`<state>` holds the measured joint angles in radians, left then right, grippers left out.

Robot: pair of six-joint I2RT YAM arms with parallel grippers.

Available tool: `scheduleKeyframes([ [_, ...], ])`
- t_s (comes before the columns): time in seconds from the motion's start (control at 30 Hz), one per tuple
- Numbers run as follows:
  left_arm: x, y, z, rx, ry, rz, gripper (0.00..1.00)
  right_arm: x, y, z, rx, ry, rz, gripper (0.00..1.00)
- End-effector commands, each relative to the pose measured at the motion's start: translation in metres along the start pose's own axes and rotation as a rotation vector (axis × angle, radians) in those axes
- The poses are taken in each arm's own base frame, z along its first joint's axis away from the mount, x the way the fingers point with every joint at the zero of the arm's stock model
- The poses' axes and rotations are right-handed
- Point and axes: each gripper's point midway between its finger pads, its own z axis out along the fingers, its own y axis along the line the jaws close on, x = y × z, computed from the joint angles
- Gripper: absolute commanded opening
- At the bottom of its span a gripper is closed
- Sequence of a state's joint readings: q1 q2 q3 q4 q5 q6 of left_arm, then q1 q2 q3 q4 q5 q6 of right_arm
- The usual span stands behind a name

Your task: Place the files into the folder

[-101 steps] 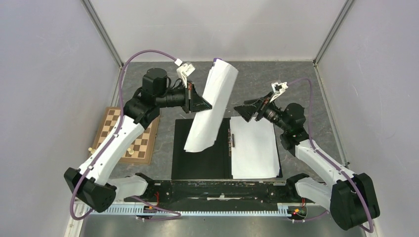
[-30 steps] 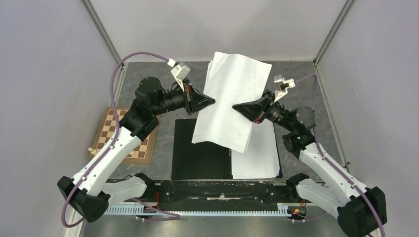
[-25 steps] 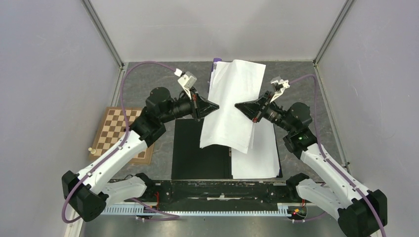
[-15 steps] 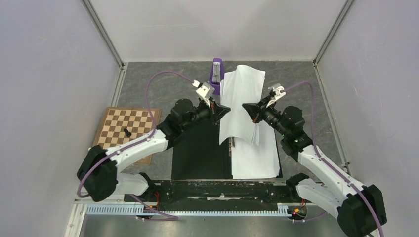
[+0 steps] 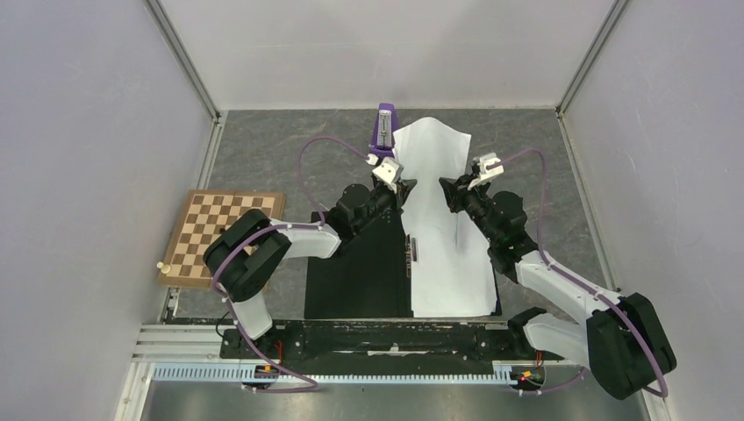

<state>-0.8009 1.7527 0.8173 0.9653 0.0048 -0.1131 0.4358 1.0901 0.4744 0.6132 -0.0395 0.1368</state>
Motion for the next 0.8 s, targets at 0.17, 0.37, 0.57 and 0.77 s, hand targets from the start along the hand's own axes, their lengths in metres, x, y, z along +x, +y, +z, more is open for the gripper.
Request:
scheduleKeyframes([
  [0.17,-0.051,0.001,0.015,-0.012,-0.137,0.146,0.17,-0.006,-0.011,-0.006,0.063,-0.073,-0.006,0.27],
  [0.37,-0.036,-0.001,0.015,0.000,-0.095,0.128,0.24,0.002,-0.011,-0.008,0.058,-0.056,0.002,0.32],
  [0.57,-0.025,0.005,0.006,-0.029,-0.074,0.121,0.33,0.007,-0.009,-0.009,0.049,-0.046,0.012,0.34],
  [0.77,-0.019,0.012,0.001,-0.064,-0.067,0.125,0.40,0.012,-0.009,-0.009,0.049,-0.034,0.017,0.36],
])
